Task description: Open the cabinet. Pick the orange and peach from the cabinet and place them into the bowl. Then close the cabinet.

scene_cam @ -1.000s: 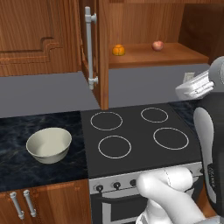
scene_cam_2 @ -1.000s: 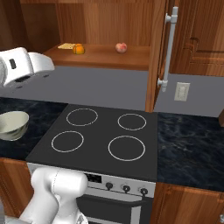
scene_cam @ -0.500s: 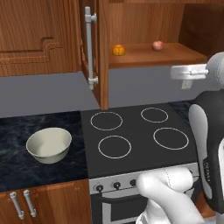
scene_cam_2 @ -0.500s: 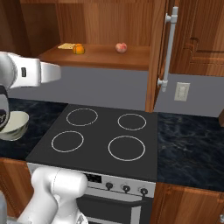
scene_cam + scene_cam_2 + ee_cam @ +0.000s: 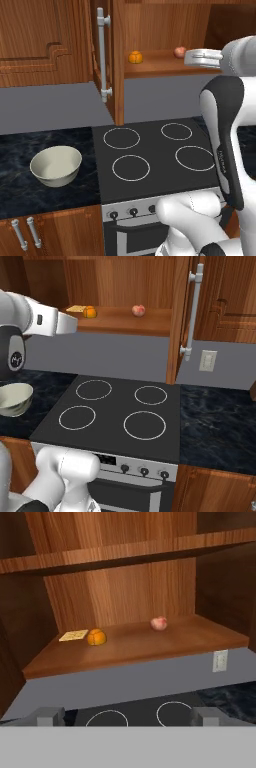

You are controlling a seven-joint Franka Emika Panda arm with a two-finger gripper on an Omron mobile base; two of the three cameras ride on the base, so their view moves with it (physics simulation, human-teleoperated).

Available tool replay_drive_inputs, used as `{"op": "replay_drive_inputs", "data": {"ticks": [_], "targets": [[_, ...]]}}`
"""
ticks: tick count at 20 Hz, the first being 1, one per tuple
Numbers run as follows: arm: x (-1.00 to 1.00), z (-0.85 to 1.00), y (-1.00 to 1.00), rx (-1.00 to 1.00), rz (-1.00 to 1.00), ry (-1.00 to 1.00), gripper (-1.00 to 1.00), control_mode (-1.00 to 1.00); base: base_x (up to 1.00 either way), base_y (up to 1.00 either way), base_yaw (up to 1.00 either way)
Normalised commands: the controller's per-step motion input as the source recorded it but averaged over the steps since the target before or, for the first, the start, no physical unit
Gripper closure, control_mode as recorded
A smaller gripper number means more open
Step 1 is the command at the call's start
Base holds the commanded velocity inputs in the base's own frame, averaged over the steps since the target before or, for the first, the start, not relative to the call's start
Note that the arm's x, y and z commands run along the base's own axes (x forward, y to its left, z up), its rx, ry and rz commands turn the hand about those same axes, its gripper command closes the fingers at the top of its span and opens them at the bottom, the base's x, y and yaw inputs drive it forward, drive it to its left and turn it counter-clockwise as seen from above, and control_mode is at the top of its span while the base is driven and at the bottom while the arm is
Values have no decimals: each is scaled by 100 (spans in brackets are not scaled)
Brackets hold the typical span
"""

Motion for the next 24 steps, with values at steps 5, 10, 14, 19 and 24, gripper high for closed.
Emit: {"op": "replay_drive_inputs", "data": {"ticks": [5, 10, 14, 19, 24], "targets": [[43, -4, 0, 0, 0, 1, -100, -100, 0, 0, 0], [37, -1, 0, 3, 0, 0, -100, -100, 0, 0, 0], [33, -8, 15, 4, 2, 0, -100, -100, 0, 0, 0], [45, -13, 26, 2, 1, 0, -100, -100, 0, 0, 0], [65, -15, 17, 0, 0, 0, -100, -100, 0, 0, 0]]}}
